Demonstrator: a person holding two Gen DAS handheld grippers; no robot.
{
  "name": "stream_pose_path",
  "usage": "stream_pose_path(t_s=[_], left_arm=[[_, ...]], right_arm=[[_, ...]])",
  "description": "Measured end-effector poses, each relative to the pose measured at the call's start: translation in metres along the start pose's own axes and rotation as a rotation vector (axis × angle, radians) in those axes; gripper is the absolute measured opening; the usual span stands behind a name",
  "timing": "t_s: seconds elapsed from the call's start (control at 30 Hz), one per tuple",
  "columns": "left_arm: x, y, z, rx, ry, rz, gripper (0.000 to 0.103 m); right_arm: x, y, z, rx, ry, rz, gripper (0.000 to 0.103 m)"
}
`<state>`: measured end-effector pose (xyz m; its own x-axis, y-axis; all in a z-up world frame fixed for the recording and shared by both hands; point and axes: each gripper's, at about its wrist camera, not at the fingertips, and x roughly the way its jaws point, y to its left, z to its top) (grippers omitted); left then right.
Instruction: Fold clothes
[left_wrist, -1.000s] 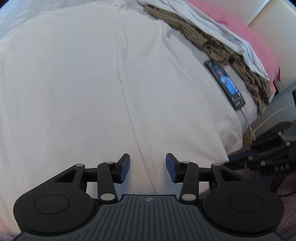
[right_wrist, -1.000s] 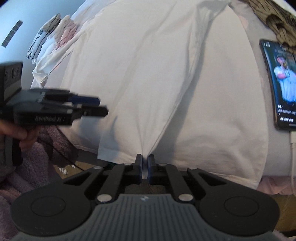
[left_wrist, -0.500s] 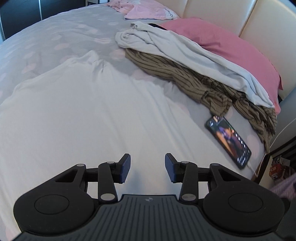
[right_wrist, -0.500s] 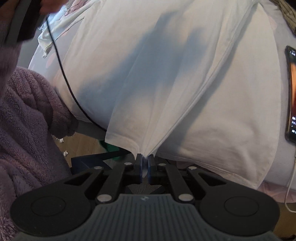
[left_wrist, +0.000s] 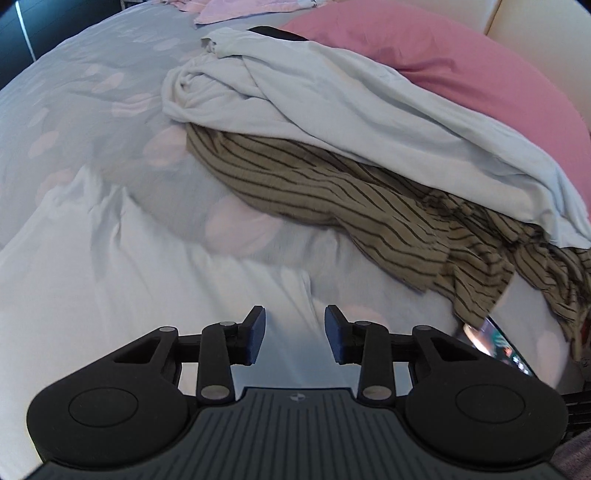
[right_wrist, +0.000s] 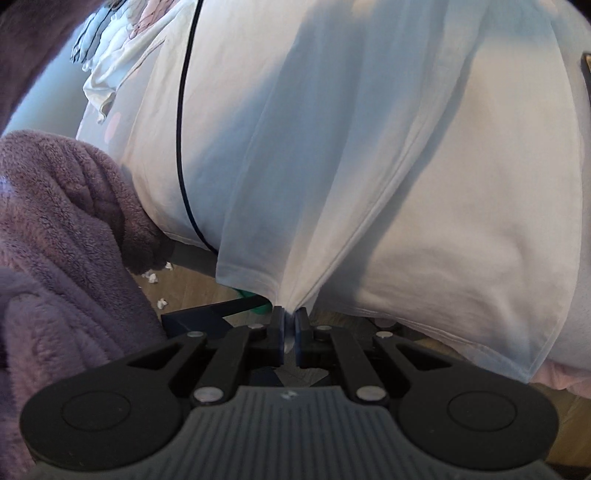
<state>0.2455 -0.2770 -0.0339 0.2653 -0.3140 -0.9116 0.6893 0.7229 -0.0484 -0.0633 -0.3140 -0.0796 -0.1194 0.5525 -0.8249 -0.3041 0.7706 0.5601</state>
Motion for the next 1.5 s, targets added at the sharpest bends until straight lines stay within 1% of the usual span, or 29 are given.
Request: stream_pose_path(t_s=[0.1, 0.17, 0.23, 0.3, 0.33, 0.37, 0.4, 0.5, 0.57, 0.63, 0.73, 0.83, 0.9, 1.0, 1.07, 1.27, 1.37, 1.43, 1.47, 1.5], left_arm=[[0.017, -0.006, 0.014, 0.036, 0.040, 0.004, 0.028], [0.030, -0.010, 0.019, 0.057, 0.074, 0.023, 0.027], [0.041, -0.010, 0.021, 0.055, 0.095, 0.049, 0.022], [0.050, -0.009, 0.022, 0.044, 0.107, 0.068, 0.015], [0.049, -0.008, 0.022, 0.036, 0.106, 0.066, 0.013], [0.047, -0.006, 0.022, 0.030, 0.105, 0.059, 0.008], [0.045, -0.004, 0.022, 0.024, 0.104, 0.053, 0.005], [0.032, 0.006, 0.023, -0.010, 0.096, 0.015, 0.004], [0.022, 0.016, 0.026, -0.071, 0.085, -0.032, 0.004], [0.012, 0.025, 0.030, -0.127, 0.067, -0.065, 0.004], [0.004, 0.035, 0.035, -0.183, 0.045, -0.095, 0.004], [0.001, 0.043, 0.040, -0.239, 0.025, -0.121, 0.004], [0.005, 0.047, 0.041, -0.269, 0.018, -0.133, 0.004], [0.012, 0.048, 0.040, -0.284, 0.006, -0.134, 0.004], [0.015, 0.046, 0.038, -0.294, -0.006, -0.141, 0.004], [0.025, 0.047, 0.036, -0.332, -0.010, -0.135, 0.004], [0.031, 0.047, 0.034, -0.339, -0.008, -0.129, 0.004], [0.033, 0.047, 0.032, -0.357, -0.012, -0.134, 0.005], [0.032, 0.046, 0.031, -0.364, -0.020, -0.137, 0.006], [0.028, 0.045, 0.030, -0.362, -0.033, -0.139, 0.011]], right_arm=[[-0.001, -0.001, -0.002, 0.006, -0.002, 0.010, 0.006], [-0.001, -0.002, -0.002, 0.015, -0.006, 0.013, 0.006], [-0.001, -0.003, -0.003, 0.023, -0.010, 0.017, 0.006], [-0.003, -0.004, -0.005, 0.034, -0.020, 0.018, 0.006], [-0.005, -0.005, -0.006, 0.039, -0.026, 0.018, 0.006], [-0.007, -0.006, -0.008, 0.048, -0.033, 0.020, 0.006], [-0.010, -0.006, -0.010, 0.060, -0.041, 0.024, 0.006], [-0.022, -0.008, -0.014, 0.086, -0.058, 0.021, 0.006], [-0.033, -0.007, -0.015, 0.078, -0.065, 0.007, 0.006], [-0.050, -0.013, -0.016, 0.074, -0.072, -0.023, 0.006], [-0.074, -0.027, -0.019, 0.083, -0.076, -0.079, 0.006], [-0.088, -0.047, -0.022, 0.120, -0.053, -0.120, 0.006], [-0.089, -0.061, -0.024, 0.160, -0.035, -0.118, 0.006], [-0.078, -0.077, -0.023, 0.202, -0.005, -0.112, 0.006], [-0.071, -0.083, -0.021, 0.198, 0.015, -0.140, 0.006], [-0.067, -0.101, -0.016, 0.186, 0.050, -0.217, 0.006], [-0.060, -0.110, -0.015, 0.205, 0.064, -0.200, 0.006], [-0.056, -0.111, -0.014, 0.225, 0.071, -0.193, 0.006], [-0.055, -0.113, -0.014, 0.236, 0.077, -0.190, 0.011], [-0.054, -0.114, -0.015, 0.244, 0.084, -0.196, 0.011]])
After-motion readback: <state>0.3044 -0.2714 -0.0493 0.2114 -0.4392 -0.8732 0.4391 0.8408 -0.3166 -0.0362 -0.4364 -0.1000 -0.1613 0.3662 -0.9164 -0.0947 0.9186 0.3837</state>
